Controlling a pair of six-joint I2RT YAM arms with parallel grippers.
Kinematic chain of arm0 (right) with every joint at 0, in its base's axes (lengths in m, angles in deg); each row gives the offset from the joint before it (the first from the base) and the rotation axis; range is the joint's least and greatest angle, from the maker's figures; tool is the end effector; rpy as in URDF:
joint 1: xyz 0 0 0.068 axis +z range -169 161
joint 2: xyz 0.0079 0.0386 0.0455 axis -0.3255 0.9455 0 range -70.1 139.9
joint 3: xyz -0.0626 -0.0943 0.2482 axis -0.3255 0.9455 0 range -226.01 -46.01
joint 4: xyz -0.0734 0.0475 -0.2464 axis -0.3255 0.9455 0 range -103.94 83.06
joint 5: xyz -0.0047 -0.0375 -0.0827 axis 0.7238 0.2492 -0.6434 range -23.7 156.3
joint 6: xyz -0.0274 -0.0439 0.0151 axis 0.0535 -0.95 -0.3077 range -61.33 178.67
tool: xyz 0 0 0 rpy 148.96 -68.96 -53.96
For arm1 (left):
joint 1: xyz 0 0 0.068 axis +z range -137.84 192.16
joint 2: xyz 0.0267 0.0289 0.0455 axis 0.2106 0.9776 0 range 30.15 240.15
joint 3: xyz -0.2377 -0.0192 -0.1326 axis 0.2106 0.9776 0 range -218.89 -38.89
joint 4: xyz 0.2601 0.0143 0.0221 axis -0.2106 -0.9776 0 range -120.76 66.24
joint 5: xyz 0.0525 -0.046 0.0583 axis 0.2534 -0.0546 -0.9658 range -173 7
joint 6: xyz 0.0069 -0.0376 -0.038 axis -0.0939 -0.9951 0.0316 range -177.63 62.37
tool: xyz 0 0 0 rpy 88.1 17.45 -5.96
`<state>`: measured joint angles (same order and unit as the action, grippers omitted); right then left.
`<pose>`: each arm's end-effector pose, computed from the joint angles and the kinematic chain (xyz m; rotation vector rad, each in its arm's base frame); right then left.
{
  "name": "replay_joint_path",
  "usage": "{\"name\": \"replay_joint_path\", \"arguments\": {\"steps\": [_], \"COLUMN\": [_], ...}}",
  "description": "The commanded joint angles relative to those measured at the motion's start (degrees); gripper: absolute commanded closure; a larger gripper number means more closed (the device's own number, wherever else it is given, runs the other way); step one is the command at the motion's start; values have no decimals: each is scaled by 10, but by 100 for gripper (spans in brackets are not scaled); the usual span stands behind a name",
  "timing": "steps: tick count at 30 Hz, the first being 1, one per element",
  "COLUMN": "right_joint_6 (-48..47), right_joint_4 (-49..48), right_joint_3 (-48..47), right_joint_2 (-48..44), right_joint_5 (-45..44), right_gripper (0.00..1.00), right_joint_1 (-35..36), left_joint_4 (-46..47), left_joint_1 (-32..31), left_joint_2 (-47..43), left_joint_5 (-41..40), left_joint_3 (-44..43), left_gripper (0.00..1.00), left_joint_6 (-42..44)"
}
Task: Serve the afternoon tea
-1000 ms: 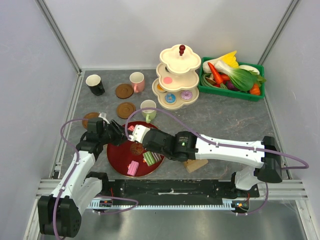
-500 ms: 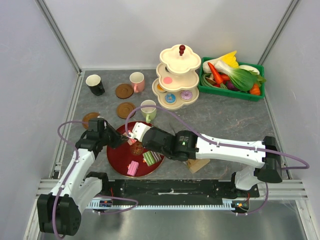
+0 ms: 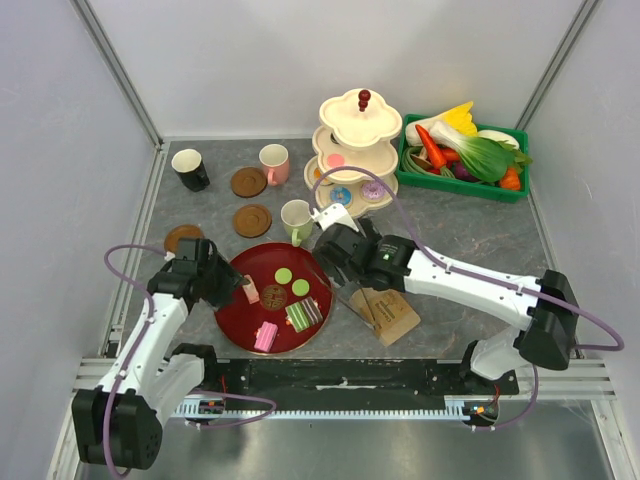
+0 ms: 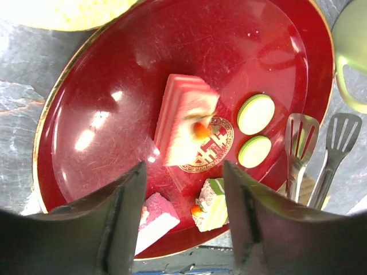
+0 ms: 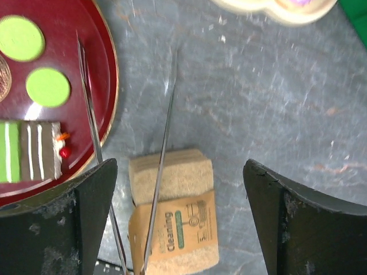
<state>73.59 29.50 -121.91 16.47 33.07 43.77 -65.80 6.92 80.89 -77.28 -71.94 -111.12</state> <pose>0.1623 0.2729 0.3065 -0.7313 2.1980 -0.0676 0.1587 -0.0182 0.2062 -1.0664 2.4696 -0.4738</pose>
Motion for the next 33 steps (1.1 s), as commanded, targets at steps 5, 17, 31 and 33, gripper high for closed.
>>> {"name": "replay_joint_path", "arguments": {"steps": [5,17,31,33], "right_joint_6": [30,-9,-13,-13], "right_joint_4": [0,-16,-46,-60], "right_joint_3": [89,91,71,70], "right_joint_2": [-69,17,116,124], "right_joint_5": [130,233,239,244], "right_gripper": [2,2,2,3], "right_joint_1": [-15,-47,-76,-79], "left_joint_4": [-58,-91,-76,-76], "left_joint_1": [0,0,0,0], "left_joint_2": [-49,-101,-100,-101], "left_joint_5": [-31,-36,-28,-31], "left_joint_3": [-57,-119,-117,-117], "left_gripper": [14,2,1,1], "left_joint_6": [24,69,79,81]}}
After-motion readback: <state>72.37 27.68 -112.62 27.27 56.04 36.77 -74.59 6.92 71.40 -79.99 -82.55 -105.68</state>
